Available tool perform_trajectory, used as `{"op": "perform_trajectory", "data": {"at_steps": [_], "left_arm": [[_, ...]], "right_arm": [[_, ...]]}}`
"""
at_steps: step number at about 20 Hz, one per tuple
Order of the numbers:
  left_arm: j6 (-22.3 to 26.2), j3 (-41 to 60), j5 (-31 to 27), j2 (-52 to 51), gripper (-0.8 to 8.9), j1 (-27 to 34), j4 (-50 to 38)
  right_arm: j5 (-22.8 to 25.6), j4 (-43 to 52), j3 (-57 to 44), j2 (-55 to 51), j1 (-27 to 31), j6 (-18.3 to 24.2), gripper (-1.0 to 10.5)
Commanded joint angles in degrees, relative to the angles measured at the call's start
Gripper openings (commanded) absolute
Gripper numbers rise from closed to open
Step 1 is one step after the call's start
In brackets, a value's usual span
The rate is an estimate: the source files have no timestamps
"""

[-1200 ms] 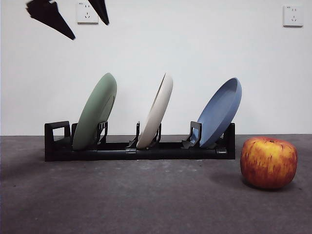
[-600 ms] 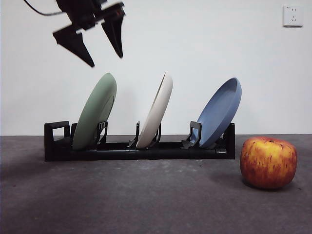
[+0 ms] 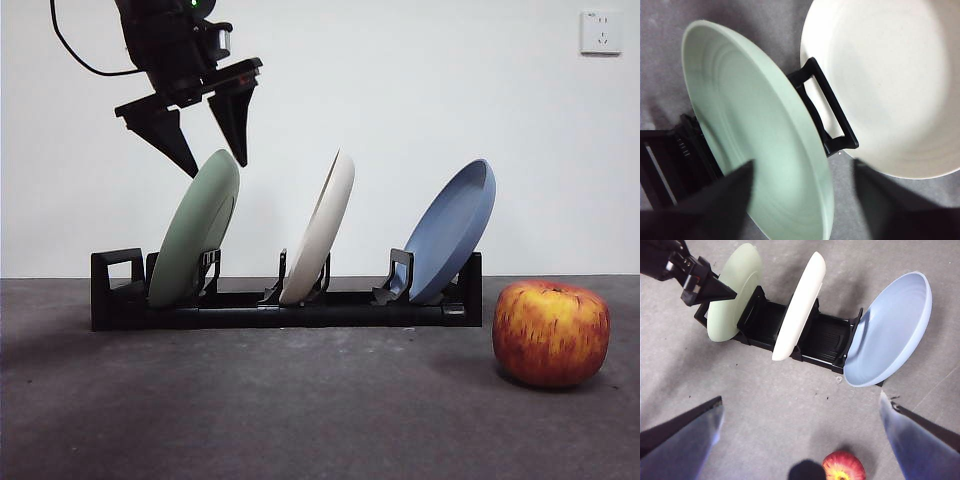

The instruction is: Take the green plate from the plate rack,put the plate on the table,take the apple from the table,put the apple in the plate

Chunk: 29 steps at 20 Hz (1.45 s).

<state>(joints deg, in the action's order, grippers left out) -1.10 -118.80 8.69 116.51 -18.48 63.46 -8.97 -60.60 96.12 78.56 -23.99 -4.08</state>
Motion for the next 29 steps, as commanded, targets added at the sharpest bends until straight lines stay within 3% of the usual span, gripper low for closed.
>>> {"op": "perform_trajectory", "data": {"at_steps": [1, 11, 22, 26, 29], "left_arm": [[0.33, 0.00, 0.26, 0.74, -0.12, -0.22, -0.07], [0.26, -4.11, 0.81, 0.72, -0.09, -1.36, 0.98], [0.31, -40.41, 4.63, -1.84, -0.09, -6.43, 12.68], [1.75, -39.98, 3.72, -10.25, -0.09, -9.79, 13.22], [3.37, -35.50, -2.91, -18.36, -0.08, -14.62, 13.22]], "right_arm": [[0.09, 0.11, 0.39, 0.02, -0.07, -0.39, 6.9], [1.92, 0.00, 0.39, 0.02, -0.07, -0.44, 6.9], [1.97, -0.48, 0.39, 0.02, -0.04, -0.26, 6.9], [2.49, -0.85, 0.39, 0.02, 0.09, -0.09, 6.9], [3.06, -1.18, 0.39, 0.02, 0.07, 0.28, 6.9]]}}
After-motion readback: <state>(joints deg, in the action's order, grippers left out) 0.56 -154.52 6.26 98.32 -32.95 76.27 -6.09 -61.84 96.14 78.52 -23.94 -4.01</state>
